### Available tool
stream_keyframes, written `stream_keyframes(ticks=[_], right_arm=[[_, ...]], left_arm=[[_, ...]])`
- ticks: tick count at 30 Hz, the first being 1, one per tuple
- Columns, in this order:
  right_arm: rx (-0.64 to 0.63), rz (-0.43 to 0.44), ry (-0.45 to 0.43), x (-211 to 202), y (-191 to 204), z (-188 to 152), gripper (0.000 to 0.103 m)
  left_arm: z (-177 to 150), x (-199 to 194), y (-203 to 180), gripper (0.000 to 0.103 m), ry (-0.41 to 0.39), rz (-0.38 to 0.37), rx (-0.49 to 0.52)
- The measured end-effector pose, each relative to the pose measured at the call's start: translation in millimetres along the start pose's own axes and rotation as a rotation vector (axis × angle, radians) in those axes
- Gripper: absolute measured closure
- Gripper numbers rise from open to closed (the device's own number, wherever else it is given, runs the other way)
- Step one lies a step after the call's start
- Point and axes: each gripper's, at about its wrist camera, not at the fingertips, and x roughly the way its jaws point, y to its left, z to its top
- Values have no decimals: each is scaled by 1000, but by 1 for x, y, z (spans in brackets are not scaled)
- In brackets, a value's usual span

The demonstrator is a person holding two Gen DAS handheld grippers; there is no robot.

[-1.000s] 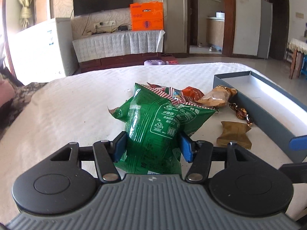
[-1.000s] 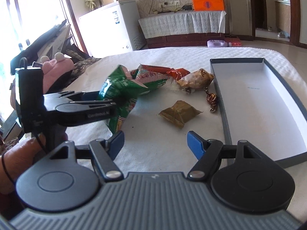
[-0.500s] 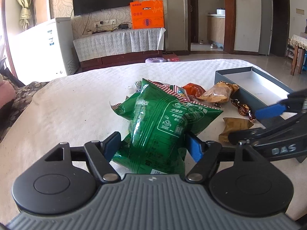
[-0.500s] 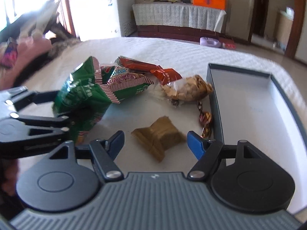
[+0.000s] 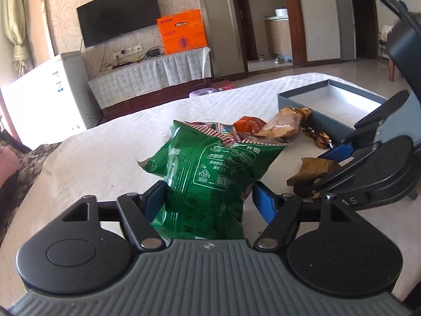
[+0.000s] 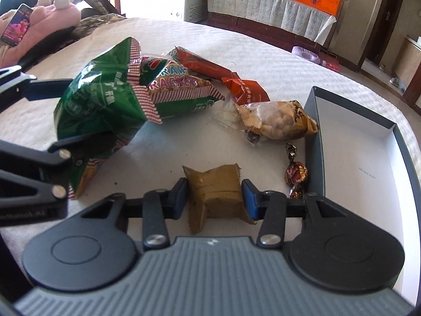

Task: Organize snacks
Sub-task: 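Lift the green bag with the left tool while right tool grasps the brown square candy, then carry the green bag and brown candy over the gray box with both tools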

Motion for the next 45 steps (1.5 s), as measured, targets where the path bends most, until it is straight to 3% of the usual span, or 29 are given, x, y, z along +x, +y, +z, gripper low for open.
stream_keyframes(ticks=[2, 10, 14, 45], right_arm=[[22, -5, 6, -7, -2, -5, 57], [175, 39, -57, -48, -6, -25, 57], [196, 48, -75, -61, -4, -34, 57], [243, 115, -173, -93, -11, -37, 58]], left_arm=[[0, 0, -2, 40, -2, -1, 13], [1, -9, 6, 46, -35, -29, -43], [3, -24, 9, 46, -77, -26, -65], [16, -27, 0, 46, -47, 13, -117]])
